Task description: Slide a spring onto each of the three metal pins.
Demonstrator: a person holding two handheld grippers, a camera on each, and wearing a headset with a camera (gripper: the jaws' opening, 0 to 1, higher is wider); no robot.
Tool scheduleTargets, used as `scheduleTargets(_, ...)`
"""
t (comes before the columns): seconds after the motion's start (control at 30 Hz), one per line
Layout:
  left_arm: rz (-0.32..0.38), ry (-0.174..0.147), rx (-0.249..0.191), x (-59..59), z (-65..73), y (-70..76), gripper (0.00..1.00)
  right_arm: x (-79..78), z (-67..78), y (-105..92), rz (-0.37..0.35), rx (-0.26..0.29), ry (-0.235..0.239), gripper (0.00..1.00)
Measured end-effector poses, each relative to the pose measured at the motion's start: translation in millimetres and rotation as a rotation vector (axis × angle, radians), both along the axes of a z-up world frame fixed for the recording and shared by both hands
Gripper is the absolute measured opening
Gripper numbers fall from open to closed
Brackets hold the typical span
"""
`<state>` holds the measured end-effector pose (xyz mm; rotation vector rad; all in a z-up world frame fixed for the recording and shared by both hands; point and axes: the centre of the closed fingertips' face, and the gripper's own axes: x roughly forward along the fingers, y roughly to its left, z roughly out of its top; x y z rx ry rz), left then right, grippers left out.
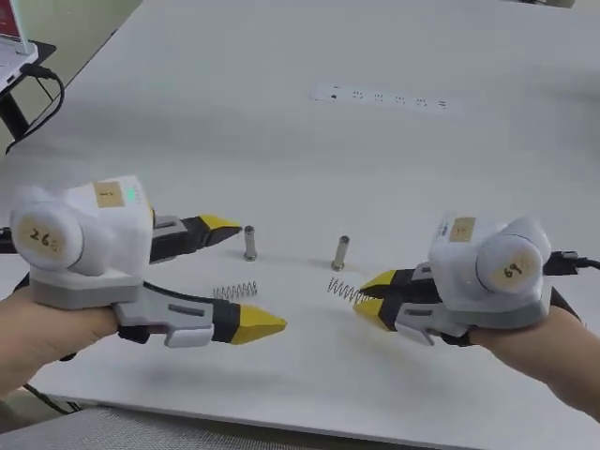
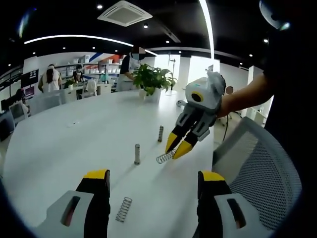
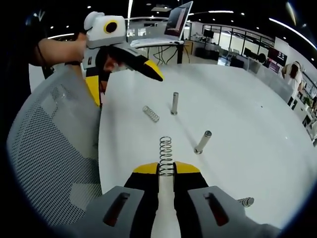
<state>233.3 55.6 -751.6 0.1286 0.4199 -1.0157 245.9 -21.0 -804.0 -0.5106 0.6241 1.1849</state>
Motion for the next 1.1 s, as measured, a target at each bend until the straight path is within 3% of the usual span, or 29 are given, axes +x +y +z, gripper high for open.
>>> scheduleTargets(0.27, -0.142, 0.025, 0.057, -6.3, -14.4, -28.3, 0.53, -8.1, 8.3, 1.4, 0.056, 0.000, -0.019, 0.07)
scheduleTargets(0.4, -0.171, 0.028, 0.055, -3.0, -14.3, -36.8, 0.49, -13.7, 9.7, 0.7, 0.098, -0.015, -0.036, 0.07)
scheduleTargets(0.6, -0.225, 0.037, 0.050, -2.5, -16.4, -49.5, 0.37, -17.2, 17.1, 3.2, 0.129, 0.006, -0.045, 0.07)
scheduleTargets(0.87, -0.245, 0.062, -0.015, -1.3, -9.7, -62.6, 0.28, -19.1, 30.0, 5.0, 0.158, 0.052, -0.058, 0.07)
scheduleTargets(1.1, -0.265, 0.061, -0.037, -1.6, -5.7, -69.0, 0.21, -19.7, 36.7, 3.4, 0.166, 0.086, -0.053, 0.07)
